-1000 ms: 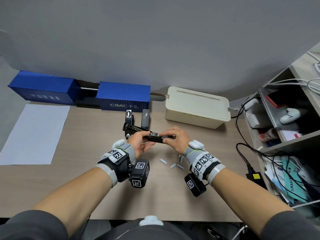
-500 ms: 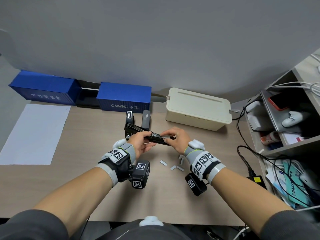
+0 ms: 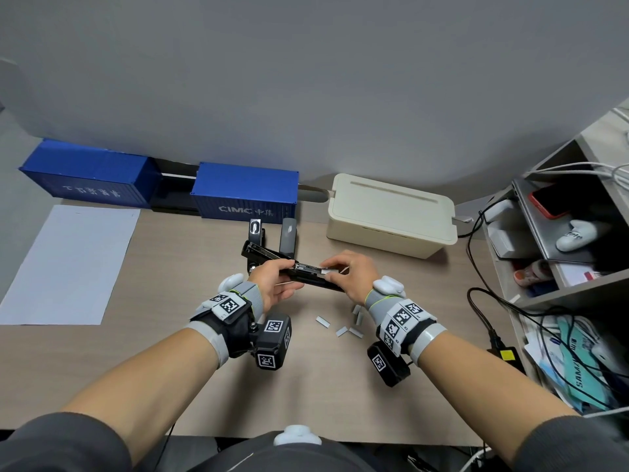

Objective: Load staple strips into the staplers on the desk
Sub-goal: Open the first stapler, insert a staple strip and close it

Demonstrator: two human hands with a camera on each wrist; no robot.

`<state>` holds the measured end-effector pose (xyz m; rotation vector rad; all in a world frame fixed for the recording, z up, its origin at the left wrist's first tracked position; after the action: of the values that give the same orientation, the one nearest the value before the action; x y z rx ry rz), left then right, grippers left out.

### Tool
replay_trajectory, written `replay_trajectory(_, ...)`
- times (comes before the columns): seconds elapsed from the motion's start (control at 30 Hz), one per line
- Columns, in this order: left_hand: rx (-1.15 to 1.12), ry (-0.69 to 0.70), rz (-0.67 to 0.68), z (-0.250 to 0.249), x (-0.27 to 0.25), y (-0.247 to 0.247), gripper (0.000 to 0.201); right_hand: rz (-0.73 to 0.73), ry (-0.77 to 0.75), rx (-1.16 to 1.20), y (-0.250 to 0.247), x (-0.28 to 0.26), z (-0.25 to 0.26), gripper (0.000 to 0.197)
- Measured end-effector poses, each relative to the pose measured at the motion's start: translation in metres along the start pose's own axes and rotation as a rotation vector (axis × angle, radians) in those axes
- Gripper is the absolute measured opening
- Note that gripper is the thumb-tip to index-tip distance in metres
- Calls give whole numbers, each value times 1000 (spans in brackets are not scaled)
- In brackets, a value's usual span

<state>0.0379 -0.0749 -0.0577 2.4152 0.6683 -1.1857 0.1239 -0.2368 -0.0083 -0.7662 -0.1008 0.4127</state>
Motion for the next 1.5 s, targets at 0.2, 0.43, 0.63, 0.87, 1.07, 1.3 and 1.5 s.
replay_trajectory(0.2,8,1,4,-2,-2,-1,23,-5,-1,-12,-2,-1,3,20)
replay_trajectory(0.43,23,2,-12,-2,-1,-7,21,-10,-8,31,-5,-1,5,17)
replay_trajectory(0.63,28,11,-7,-2,-1,-5,19,-8,-42,-6,1,0,9,11)
replay_trajectory(0.87,20,12,-16,-1,-1,-5,20,-24,-42,0,2,-2,11,13)
replay_trajectory(1.07,23,10,-14,0,-3,-4,16,1,-8,-3,8,-2,10,20)
replay_trajectory(1.3,-17,-7,-12,1,-1,-10,21,-37,91,3,-5,-4,-5,15)
replay_trajectory(1.5,-25,-16,-10,2,1,-8,23,19,110,80,-9,-8,-26,26)
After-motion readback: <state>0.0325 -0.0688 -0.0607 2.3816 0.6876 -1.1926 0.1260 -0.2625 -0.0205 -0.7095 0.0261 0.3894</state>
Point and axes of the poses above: each hand's wrist, its own x-axis towards the middle knuckle, its own y-axis out of the palm, z = x × y, the point moved 7 cm from there along x, towards the middle knuckle, and after that the axes turned 6 degrees about -z, right-handed, at the moved point
